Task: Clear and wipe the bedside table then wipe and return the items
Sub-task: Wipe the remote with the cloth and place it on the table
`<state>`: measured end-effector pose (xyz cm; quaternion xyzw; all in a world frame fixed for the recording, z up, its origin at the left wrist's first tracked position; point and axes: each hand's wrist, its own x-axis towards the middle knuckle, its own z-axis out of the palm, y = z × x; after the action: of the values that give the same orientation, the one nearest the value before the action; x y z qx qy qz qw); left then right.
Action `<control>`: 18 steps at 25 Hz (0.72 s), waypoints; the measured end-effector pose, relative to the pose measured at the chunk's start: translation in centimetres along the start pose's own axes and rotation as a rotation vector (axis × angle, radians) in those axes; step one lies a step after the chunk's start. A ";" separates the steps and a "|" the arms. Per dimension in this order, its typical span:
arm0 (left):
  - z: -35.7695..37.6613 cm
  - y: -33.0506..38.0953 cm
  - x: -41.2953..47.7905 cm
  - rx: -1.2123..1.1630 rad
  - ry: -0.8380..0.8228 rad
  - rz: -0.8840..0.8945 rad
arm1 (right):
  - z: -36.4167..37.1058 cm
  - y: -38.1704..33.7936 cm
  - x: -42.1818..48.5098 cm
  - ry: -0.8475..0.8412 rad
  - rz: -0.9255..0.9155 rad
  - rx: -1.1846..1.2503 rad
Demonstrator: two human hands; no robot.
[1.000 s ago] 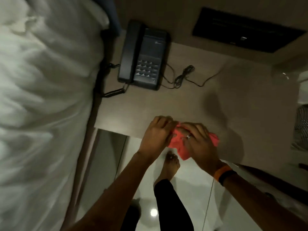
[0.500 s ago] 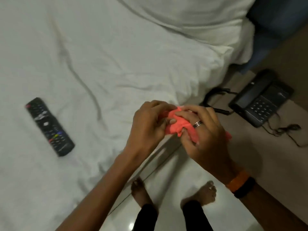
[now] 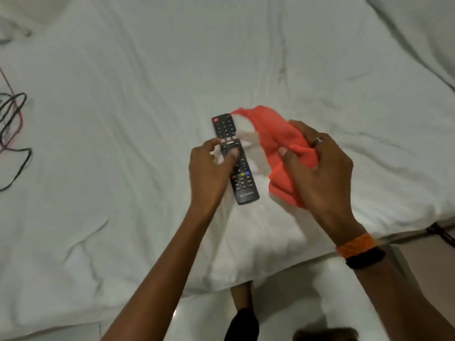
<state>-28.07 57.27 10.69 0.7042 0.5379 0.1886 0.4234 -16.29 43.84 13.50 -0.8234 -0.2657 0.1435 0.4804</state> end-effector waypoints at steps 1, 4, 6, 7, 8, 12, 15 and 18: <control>1.1 -0.7 0.5 0.127 -0.062 0.006 | 0.7 0.2 0.5 0.020 0.083 0.078; 4.7 -1.0 1.4 0.483 -0.091 0.096 | 1.3 1.0 1.3 0.054 0.235 0.250; 5.4 -0.3 2.3 0.518 -0.040 0.109 | 1.2 1.5 1.3 0.067 0.318 0.402; 5.1 -0.1 2.7 0.500 -0.036 0.099 | 1.1 1.7 1.3 0.069 0.351 0.474; 4.4 0.0 3.0 0.466 -0.037 0.100 | 0.8 1.8 1.2 0.070 0.379 0.551; 1.5 1.7 1.0 0.018 -0.137 0.168 | -0.9 0.7 0.2 0.098 0.408 0.789; 3.0 4.3 -3.8 -0.492 -0.408 -0.011 | -3.4 -0.1 -2.0 0.239 0.408 0.714; 6.7 7.4 -8.4 -0.804 -0.671 -0.351 | -6.9 0.4 -5.7 0.344 0.387 0.472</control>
<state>-21.76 46.51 14.38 0.4081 0.3683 0.0711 0.8323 -17.40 35.46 16.50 -0.7369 0.0210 0.1484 0.6592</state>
